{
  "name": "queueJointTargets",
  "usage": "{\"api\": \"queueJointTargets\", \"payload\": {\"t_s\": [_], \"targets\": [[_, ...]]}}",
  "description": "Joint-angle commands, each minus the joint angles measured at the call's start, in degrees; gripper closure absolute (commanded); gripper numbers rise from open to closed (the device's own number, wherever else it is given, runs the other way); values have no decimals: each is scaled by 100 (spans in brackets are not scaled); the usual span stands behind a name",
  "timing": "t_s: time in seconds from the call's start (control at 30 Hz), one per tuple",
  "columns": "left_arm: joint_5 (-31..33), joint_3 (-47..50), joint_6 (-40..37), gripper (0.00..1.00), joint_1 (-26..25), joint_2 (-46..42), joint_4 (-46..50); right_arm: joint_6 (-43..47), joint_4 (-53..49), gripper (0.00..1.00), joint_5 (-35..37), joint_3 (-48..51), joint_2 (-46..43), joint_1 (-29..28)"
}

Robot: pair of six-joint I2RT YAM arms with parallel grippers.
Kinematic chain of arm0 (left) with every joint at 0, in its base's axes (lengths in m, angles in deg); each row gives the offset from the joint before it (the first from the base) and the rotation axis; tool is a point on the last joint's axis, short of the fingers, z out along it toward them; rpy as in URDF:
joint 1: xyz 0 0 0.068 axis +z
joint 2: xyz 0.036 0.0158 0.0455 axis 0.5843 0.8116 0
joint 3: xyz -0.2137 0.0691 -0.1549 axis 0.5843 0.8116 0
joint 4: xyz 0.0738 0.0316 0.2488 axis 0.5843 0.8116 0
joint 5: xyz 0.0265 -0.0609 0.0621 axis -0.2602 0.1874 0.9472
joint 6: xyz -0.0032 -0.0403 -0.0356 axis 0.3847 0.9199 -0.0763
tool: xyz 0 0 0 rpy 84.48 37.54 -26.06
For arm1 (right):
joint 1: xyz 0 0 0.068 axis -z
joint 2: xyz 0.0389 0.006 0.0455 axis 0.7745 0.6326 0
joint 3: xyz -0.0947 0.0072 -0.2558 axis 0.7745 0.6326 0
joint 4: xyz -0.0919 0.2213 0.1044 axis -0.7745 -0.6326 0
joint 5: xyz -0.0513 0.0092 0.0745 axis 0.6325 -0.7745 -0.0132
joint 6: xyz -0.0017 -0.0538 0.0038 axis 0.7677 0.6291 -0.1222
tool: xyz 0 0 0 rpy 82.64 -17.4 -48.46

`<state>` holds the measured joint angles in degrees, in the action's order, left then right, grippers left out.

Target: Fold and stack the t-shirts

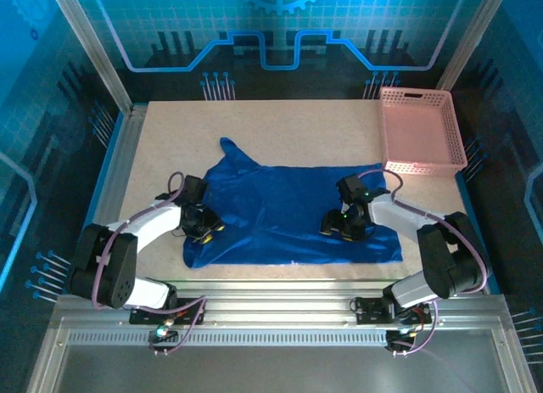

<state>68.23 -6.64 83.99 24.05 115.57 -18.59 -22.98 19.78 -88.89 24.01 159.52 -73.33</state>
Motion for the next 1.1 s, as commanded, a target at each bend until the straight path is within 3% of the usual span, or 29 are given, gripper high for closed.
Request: {"api": "queueJointTargets", "payload": {"t_s": [0.0,0.1,0.27,0.33,0.63,0.83,1.07], "targets": [[228,-2,91,55,177,-394,604,-319,-557,29,115,220,-218,-82],[-76,-705,172,43,177,-339,355,-138,-590,25,234,-93,-381,84],[-265,-3000,-282,31,401,875,447,479,-835,18,199,-1120,-234,299],[-414,-3993,-539,30,673,1734,402,706,-873,13,190,-1412,-193,407],[-1337,-7830,-1699,36,1226,5281,769,850,-982,12,63,-2057,82,727],[-1581,-8660,-1865,38,1310,6028,695,671,-924,12,56,-2091,113,742],[-1867,-8109,-2078,39,1329,5963,347,884,-1067,12,-92,-2256,366,863]]}}
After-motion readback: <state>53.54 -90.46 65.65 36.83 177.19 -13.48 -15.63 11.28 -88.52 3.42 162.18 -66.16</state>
